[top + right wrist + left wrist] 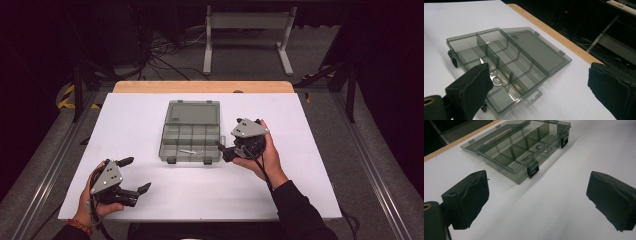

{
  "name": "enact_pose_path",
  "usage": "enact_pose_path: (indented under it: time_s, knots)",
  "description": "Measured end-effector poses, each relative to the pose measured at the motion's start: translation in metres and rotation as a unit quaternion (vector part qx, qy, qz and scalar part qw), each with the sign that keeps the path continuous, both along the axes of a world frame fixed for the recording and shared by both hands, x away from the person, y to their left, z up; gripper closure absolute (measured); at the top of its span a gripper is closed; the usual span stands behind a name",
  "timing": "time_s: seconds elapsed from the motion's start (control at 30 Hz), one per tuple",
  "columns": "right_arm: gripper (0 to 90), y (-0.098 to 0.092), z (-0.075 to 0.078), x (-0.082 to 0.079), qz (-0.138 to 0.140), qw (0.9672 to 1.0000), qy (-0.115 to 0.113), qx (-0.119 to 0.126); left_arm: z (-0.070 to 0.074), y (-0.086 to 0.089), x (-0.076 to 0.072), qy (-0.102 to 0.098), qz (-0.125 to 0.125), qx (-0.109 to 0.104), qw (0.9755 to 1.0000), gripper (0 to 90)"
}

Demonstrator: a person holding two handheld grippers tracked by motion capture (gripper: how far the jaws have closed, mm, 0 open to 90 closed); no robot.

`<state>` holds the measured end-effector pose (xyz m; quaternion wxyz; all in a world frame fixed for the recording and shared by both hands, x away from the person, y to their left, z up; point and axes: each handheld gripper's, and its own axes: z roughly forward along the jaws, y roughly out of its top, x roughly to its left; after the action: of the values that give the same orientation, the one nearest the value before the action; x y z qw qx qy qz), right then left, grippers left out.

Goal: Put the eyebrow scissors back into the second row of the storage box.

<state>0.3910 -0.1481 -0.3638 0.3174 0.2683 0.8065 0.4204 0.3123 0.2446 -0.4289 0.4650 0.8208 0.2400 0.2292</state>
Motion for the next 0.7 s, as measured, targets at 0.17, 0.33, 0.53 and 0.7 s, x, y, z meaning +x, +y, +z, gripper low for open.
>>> enact_pose_path:
  time_s: [0.17, 0.33, 0.53, 0.7]
  knots:
    - [5.9, -0.005, 0.001, -0.005, 0.001, 1.0000, -0.004, -0.007, 0.000, 0.000, 0.000, 0.000, 0.000, 0.002, 1.0000, 5.5]
    - [5.9, -0.012, 0.003, -0.010, -0.003, 0.9999, -0.012, -0.009, 0.000, -0.001, 0.000, 0.001, -0.002, 0.005, 1.0000, 5.6]
    - [5.8, -0.021, 0.006, -0.016, -0.008, 0.9997, -0.019, -0.013, 0.000, 0.000, 0.000, -0.001, -0.002, 0.007, 1.0000, 5.6]
    - [5.7, -0.028, 0.007, -0.020, -0.010, 0.9996, -0.021, -0.016, 0.000, -0.001, 0.000, 0.000, -0.002, 0.006, 1.0000, 5.7]
